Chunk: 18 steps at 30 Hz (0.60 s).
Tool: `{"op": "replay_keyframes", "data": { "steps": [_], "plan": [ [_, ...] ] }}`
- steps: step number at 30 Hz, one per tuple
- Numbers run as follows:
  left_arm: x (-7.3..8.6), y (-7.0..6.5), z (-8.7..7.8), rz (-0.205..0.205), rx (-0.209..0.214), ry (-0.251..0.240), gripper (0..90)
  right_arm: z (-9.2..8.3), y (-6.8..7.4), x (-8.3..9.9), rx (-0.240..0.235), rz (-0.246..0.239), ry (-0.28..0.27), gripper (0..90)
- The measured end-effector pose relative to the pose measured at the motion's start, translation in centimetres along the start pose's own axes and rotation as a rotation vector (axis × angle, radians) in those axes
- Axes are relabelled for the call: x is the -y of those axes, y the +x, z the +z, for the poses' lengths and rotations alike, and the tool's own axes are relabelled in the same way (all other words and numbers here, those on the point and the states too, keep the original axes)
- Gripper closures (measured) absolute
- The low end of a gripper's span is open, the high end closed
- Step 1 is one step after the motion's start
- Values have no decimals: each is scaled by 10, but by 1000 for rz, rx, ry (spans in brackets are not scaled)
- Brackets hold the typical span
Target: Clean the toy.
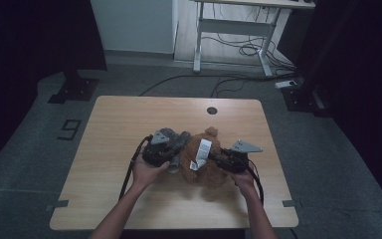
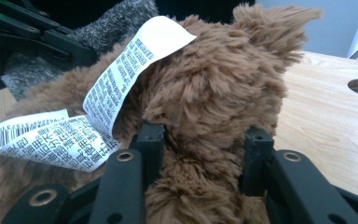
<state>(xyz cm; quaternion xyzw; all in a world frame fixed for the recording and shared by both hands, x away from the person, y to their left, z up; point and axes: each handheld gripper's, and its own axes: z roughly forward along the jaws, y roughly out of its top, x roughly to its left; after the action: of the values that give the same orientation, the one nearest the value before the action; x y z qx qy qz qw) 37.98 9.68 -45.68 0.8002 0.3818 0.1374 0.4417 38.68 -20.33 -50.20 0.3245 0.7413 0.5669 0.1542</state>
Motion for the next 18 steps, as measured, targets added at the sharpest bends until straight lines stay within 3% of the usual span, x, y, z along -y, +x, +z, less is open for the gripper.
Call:
{"op": "replay_keyframes", "data": {
  "steps": [3,6,10,18],
  "plan": [
    [10,-2,3,-18,28,-8,801,-3,-3,9,-9,12,6,532],
    [16,-6,1,-9,27,-14,802,-8,-3,15,-8,69,13,417],
    [21,-11,-1,-4,35,-15,802,-17,3,19,-3,116,34,356],
    [29,-19,-8,-12,65,-17,800,-18,7,30,-11,126,88,426]
  ]
}}
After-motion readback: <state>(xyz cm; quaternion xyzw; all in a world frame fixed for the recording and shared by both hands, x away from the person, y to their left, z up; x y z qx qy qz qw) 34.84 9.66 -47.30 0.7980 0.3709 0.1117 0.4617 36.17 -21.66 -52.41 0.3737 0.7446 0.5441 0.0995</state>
